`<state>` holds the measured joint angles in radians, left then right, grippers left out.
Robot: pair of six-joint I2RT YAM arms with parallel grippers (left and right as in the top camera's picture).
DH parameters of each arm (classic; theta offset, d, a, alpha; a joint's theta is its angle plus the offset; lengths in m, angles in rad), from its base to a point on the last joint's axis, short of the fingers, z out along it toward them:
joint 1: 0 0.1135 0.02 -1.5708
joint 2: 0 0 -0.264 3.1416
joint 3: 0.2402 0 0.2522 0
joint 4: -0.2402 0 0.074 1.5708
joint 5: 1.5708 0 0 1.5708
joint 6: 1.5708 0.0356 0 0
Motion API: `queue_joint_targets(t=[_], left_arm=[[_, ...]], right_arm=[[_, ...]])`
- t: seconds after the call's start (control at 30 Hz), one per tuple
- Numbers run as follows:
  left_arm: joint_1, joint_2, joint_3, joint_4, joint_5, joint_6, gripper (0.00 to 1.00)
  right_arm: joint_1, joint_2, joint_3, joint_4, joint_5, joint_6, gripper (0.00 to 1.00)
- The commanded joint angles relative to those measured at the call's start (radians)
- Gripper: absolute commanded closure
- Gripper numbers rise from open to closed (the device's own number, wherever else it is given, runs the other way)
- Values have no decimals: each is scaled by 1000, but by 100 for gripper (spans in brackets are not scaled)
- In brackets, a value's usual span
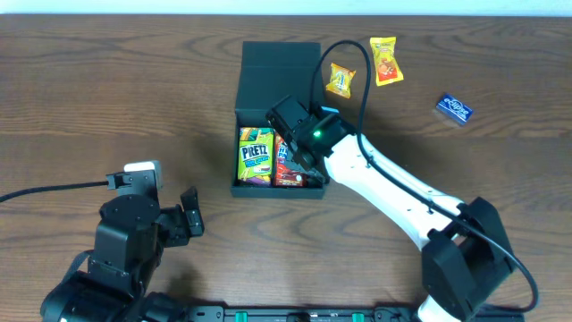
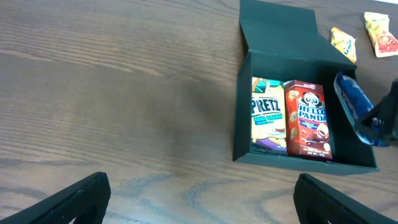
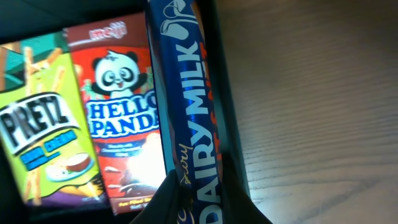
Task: Pack container
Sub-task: 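Lower the Dairy Milk bar into the box right of Hello Panda, release, then move the right gripper back toward the yellow Julie's packet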
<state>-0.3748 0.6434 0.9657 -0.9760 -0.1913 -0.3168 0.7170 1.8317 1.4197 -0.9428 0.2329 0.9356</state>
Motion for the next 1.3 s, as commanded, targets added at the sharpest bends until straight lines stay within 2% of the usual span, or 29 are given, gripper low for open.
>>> queue_joint_targets(t=[0.0, 0.07, 0.1, 0.17, 0.23, 0.3, 0.67, 0.97, 1.13, 1.27], left_arm=[[3, -3, 21, -1, -19, 6, 5], [3, -3, 21, -1, -19, 6, 5], [3, -3, 21, -1, -18, 6, 5], [3, -3, 21, -1, -19, 6, 5], [3, -3, 21, -1, -19, 6, 5], [3, -3, 21, -1, -19, 6, 5], [3, -3, 21, -1, -19, 6, 5], [3, -3, 21, 0, -19, 6, 5], [3, -3, 21, -1, -18, 6, 5], [3, -3, 21, 0, -19, 6, 5]], right_arm=[[4, -12, -24, 6, 28, 29, 98], [4, -12, -31, 6, 28, 29, 98], [4, -12, -32, 6, 28, 29, 91], [4, -12, -32, 8, 27, 29, 60], [4, -12, -32, 10, 24, 29, 48], [4, -12, -32, 8, 21, 29, 41], [4, -42, -2, 14, -5, 2, 39], [-9, -141, 92, 144, 81, -177, 30], [-46, -188, 92, 279, 190, -361, 18], [-100, -183, 92, 353, 205, -476, 14]])
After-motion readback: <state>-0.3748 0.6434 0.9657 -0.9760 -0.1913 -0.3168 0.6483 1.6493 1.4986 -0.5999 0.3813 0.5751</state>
